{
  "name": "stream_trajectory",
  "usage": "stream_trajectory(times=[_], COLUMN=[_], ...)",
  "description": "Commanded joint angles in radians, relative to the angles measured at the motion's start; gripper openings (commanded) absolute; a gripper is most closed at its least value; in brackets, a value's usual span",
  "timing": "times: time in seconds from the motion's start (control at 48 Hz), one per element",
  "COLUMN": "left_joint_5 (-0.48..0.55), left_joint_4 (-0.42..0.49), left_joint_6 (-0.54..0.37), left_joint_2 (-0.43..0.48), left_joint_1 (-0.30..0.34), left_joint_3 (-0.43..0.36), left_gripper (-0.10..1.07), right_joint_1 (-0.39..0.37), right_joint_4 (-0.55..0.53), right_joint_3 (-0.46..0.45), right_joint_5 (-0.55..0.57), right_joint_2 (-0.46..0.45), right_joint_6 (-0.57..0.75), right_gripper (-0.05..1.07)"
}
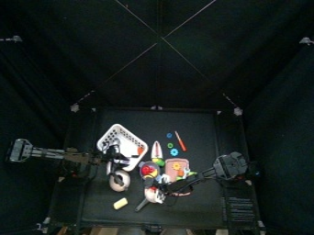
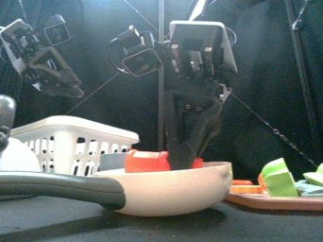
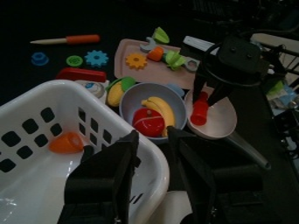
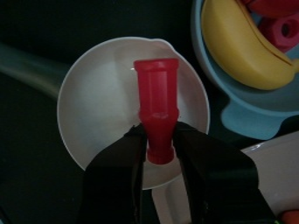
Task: Place ketchup on plate
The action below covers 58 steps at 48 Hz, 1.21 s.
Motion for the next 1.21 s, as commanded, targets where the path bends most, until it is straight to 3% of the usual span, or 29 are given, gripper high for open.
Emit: stream_trajectory(times=[0.0, 0.312, 0.521, 0.771, 0.958, 1.188], left_joint_5=[-0.003, -0.003, -0.003, -0.003, -0.003, -0.003], left_joint_4=[-0.006, -0.006, -0.028, -0.029, -0.029, -0.061], left_joint_6=[0.0, 0.0, 0.002, 0.0, 0.0, -0.002], left_joint_2=[0.0, 0.0, 0.0, 0.0, 0.0, -0.002], left_joint_1=[0.003, 0.003, 0.003, 0.003, 0.003, 0.003], left_joint_3=[-0.011, -0.005, -0.002, -0.002, 0.0, 0.008], left_gripper=[0.75, 0.75, 0.75, 0.75, 0.75, 0.75], right_joint_1=[-0.003, 0.011, 0.005, -0.011, -0.008, 0.031], right_joint_4=[-0.003, -0.025, -0.038, -0.181, -0.362, -0.462], right_joint_3=[-0.023, 0.014, 0.067, 0.192, 0.307, 0.417], right_joint_5=[-0.003, -0.015, -0.086, -0.098, -0.094, -0.098], right_joint_2=[-0.051, -0.153, -0.218, -0.29, -0.371, -0.397], right_joint_6=[0.002, 0.009, 0.063, 0.411, 0.758, 1.167], right_gripper=[0.53, 0.53, 0.53, 0.53, 0.53, 0.53])
